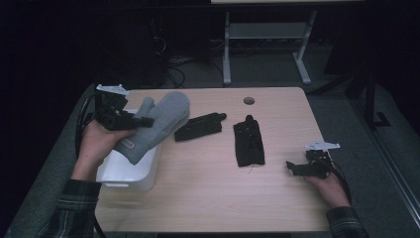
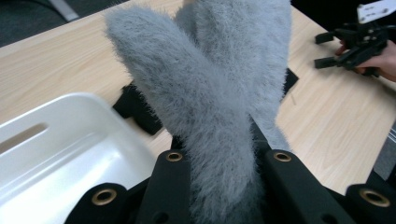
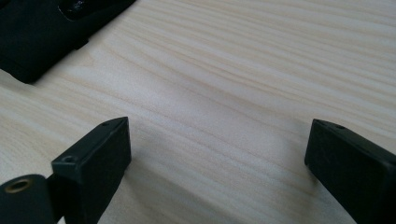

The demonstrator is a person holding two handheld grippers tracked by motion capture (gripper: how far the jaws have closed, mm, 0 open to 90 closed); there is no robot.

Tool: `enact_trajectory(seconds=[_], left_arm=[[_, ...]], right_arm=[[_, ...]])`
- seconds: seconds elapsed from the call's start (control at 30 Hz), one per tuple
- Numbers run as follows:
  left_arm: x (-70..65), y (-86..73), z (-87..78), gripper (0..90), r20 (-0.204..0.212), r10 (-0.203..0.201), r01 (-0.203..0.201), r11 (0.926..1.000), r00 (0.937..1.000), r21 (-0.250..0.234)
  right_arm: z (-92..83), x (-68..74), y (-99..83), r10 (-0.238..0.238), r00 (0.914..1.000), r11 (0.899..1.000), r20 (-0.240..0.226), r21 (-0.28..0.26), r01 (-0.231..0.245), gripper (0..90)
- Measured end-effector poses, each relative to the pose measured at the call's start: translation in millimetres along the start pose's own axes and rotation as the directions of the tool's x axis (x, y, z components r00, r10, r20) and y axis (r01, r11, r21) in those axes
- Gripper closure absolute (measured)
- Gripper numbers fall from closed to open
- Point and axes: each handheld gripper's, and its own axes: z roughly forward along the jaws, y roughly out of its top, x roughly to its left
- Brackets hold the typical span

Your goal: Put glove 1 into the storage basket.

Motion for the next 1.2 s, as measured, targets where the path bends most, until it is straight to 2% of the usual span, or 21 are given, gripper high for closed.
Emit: enact_trajectory(seconds=[0.13,0.3,0.57,0.77,1.0,1.1,1.2], left_arm=[[8.4,-7.9,-8.9,77.3,-0.017,-0.022,0.022,0.9997,0.9996,-0.006],[24.4,-23.6,-18.9,77.3,-0.044,-0.075,0.074,0.9971,0.9962,-0.015],[47.0,-50.3,-26.8,77.4,-0.070,-0.161,0.160,0.9868,0.9844,-0.022],[62.0,-70.4,-16.5,77.3,-0.075,-0.214,0.215,0.9766,0.9740,0.008],[82.8,-90.2,6.9,77.2,-0.090,-0.287,0.292,0.9553,0.9537,0.047],[90.9,-95.4,18.6,77.1,-0.095,-0.307,0.314,0.9465,0.9470,0.074],[96.5,-99.3,30.7,76.8,-0.109,-0.314,0.325,0.9400,0.9433,0.105]], right_arm=[[0.0,0.0,0.0,0.001,1.0000,1.000,0.000,0.000,-0.001,6.8],[0.0,0.1,0.0,0.001,1.0000,1.000,0.000,0.000,-0.001,6.8],[0.0,0.0,0.0,0.001,1.0000,1.000,0.001,0.000,-0.001,6.8],[0.1,0.1,0.1,0.004,1.0000,1.000,0.003,0.001,-0.004,6.8],[0.1,0.1,0.1,0.005,1.0000,1.000,0.003,0.001,-0.005,6.8],[0.1,0.1,0.1,0.004,1.0000,1.000,0.003,0.000,-0.004,6.8],[0.1,0.1,0.1,0.004,1.0000,1.000,0.003,0.000,-0.004,6.8]])
